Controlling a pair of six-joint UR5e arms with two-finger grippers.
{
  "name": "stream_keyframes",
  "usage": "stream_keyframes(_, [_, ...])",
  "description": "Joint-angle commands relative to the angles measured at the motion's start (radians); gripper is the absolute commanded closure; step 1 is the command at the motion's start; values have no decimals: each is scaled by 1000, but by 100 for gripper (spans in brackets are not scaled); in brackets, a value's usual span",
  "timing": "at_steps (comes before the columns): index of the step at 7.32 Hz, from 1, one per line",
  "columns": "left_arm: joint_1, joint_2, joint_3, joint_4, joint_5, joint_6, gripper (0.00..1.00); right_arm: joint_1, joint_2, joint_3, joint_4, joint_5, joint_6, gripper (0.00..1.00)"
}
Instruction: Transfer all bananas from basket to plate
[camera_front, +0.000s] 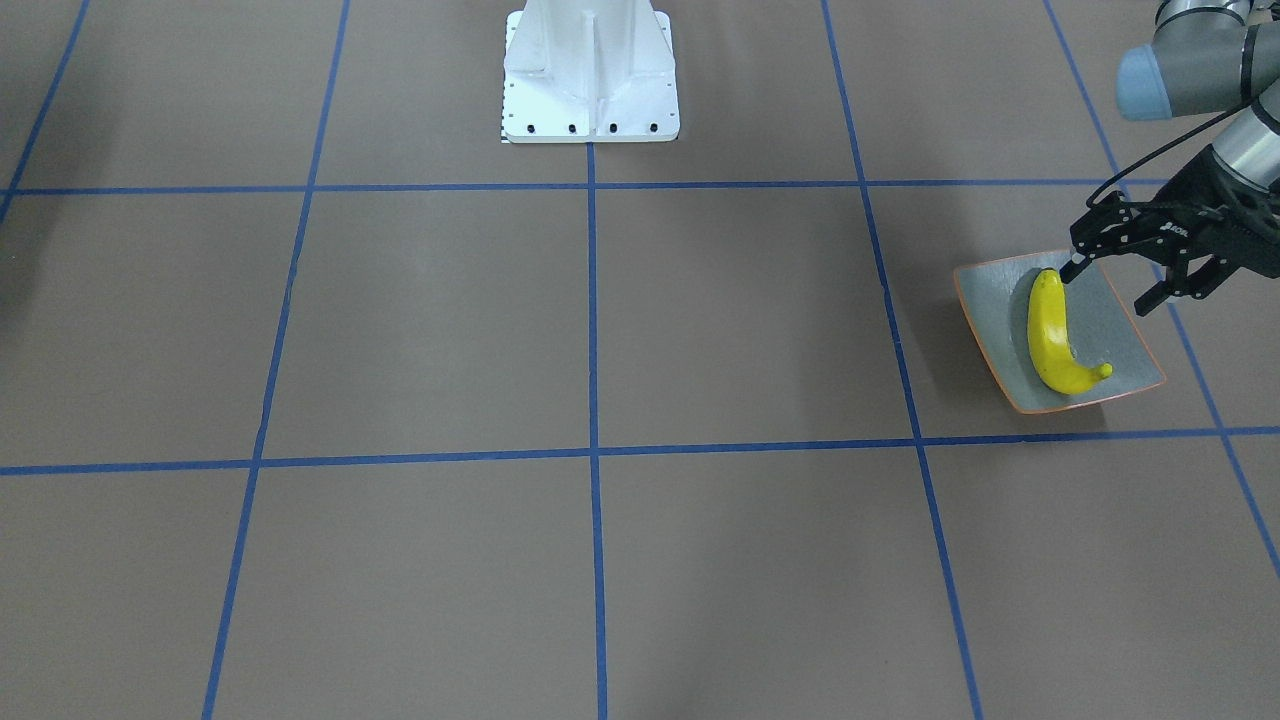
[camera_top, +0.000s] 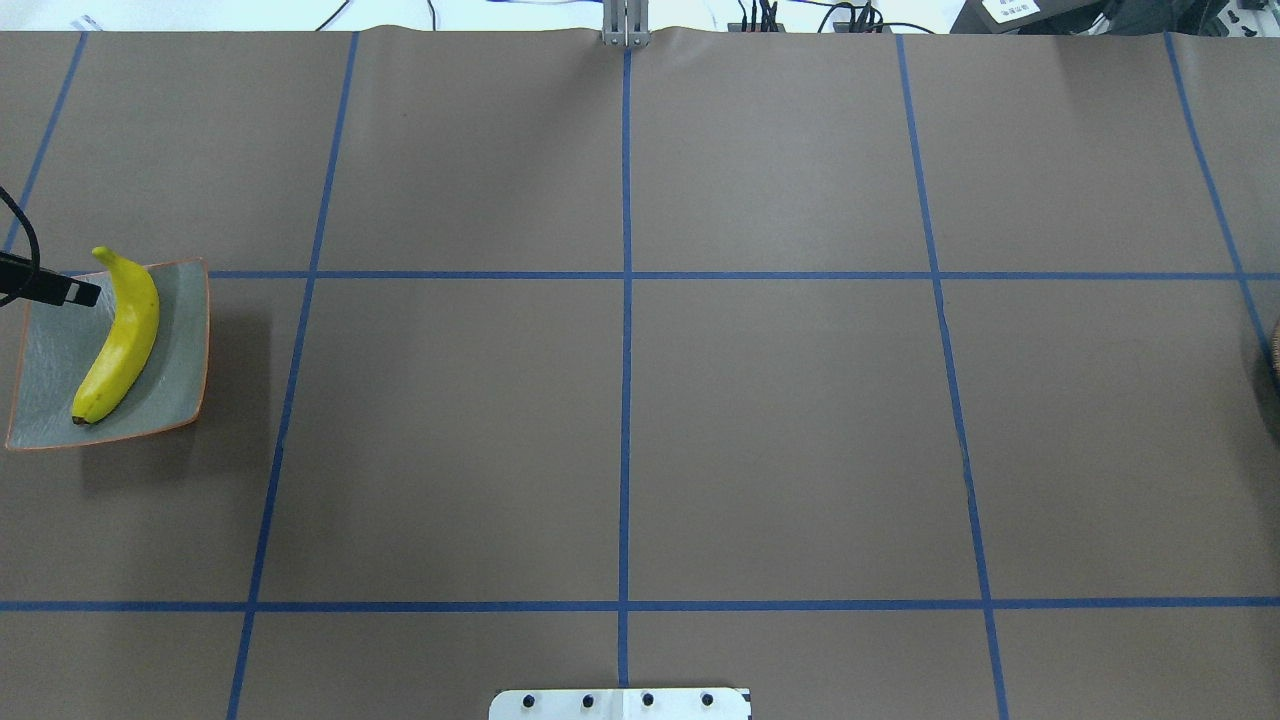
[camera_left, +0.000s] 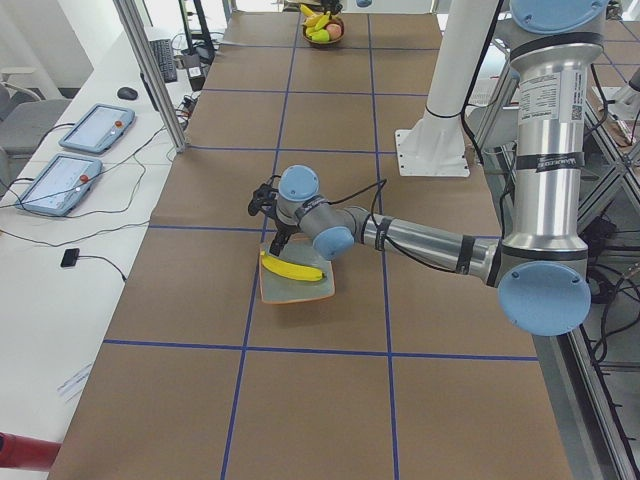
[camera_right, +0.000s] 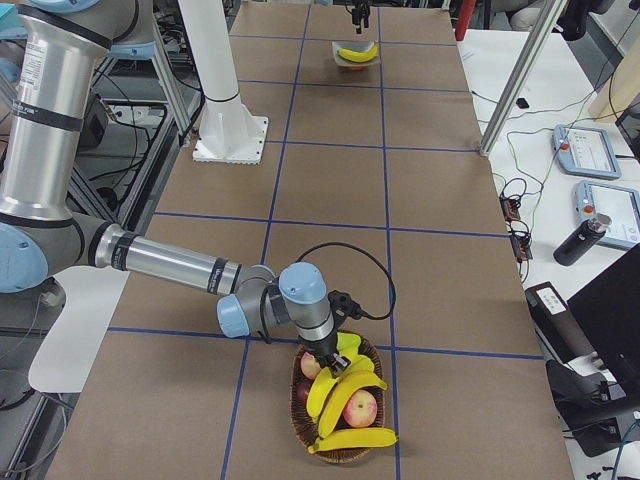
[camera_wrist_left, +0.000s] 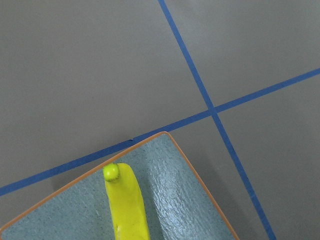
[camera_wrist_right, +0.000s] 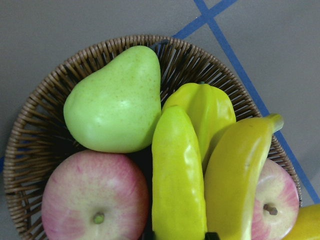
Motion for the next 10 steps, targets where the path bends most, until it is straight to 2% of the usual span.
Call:
stream_keyframes(1, [0, -8, 2, 0, 0, -3, 0, 39, 4, 178, -240, 3, -1, 100])
stream_keyframes(2, [0, -8, 2, 0, -2, -3, 0, 39, 26, 233, -332, 11, 16, 100])
stream_keyframes(3, [0, -8, 2, 0, -2, -5, 0, 39, 92, 244, -417, 41, 43, 100])
stream_keyframes(4, [0, -9, 2, 0, -2, -6, 0, 39, 176, 232, -463, 68, 164, 100])
stream_keyframes(6, [0, -18, -1, 0, -2, -11, 0, 33, 298, 223, -479, 79, 432, 100])
stream_keyframes(8, [0, -57, -7, -1, 0, -64, 0, 15, 376, 227, -470, 211, 712, 100])
stream_keyframes(10, [2, -167, -14, -4, -3, -225, 0, -54, 447, 275, -462, 261, 1030, 100])
